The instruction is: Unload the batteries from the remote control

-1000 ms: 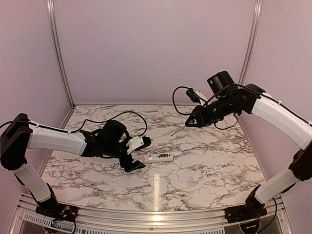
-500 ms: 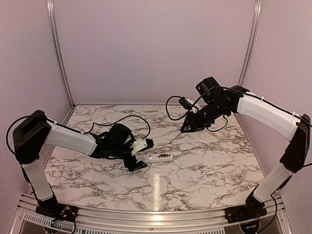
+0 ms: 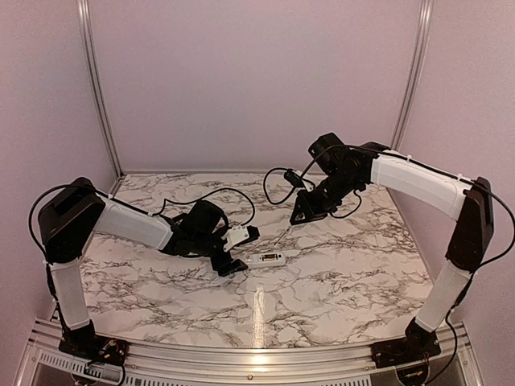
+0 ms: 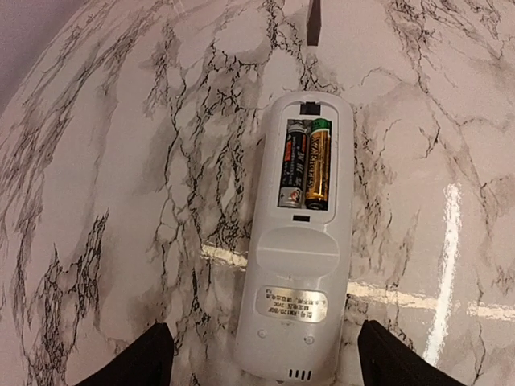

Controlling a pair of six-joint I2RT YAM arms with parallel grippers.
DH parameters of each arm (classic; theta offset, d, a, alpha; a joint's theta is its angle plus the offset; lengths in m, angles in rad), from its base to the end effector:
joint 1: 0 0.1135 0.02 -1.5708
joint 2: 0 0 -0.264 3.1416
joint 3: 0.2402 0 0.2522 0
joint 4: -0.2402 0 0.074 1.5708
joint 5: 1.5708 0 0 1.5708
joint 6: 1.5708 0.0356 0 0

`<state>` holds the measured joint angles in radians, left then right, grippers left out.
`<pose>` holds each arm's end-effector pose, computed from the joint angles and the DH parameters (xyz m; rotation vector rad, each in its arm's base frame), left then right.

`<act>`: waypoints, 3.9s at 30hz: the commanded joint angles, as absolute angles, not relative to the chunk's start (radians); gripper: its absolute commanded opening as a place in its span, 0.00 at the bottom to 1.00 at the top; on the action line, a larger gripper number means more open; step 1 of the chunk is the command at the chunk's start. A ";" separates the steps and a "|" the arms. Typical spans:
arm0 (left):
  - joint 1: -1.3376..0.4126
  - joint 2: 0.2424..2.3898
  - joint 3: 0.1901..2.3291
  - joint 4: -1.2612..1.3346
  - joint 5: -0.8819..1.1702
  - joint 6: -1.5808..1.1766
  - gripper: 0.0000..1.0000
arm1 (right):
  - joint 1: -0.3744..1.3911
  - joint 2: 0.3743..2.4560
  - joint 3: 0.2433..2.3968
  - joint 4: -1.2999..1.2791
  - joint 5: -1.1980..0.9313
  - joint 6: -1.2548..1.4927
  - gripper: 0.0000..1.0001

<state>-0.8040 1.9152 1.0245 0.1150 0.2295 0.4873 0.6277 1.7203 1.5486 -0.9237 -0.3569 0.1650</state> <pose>0.2630 -0.2846 0.1332 1.5098 1.8144 -0.4245 0.2841 0.2215 0.2964 -0.7481 2.6513 0.7153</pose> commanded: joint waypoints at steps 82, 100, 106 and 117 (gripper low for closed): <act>-0.993 1.782 0.778 0.190 0.011 0.328 0.47 | 0.734 1.752 1.464 -0.917 -0.362 0.113 0.00; -0.992 1.796 0.793 0.172 0.012 0.332 0.47 | 0.733 1.795 1.471 -0.892 -0.366 0.096 0.00; -0.993 1.800 0.797 0.169 0.014 0.329 0.47 | 0.734 1.796 1.468 -0.893 -0.380 0.092 0.00; -0.993 1.807 0.803 0.161 0.014 0.325 0.47 | 0.734 1.786 1.449 -0.857 -0.429 0.106 0.00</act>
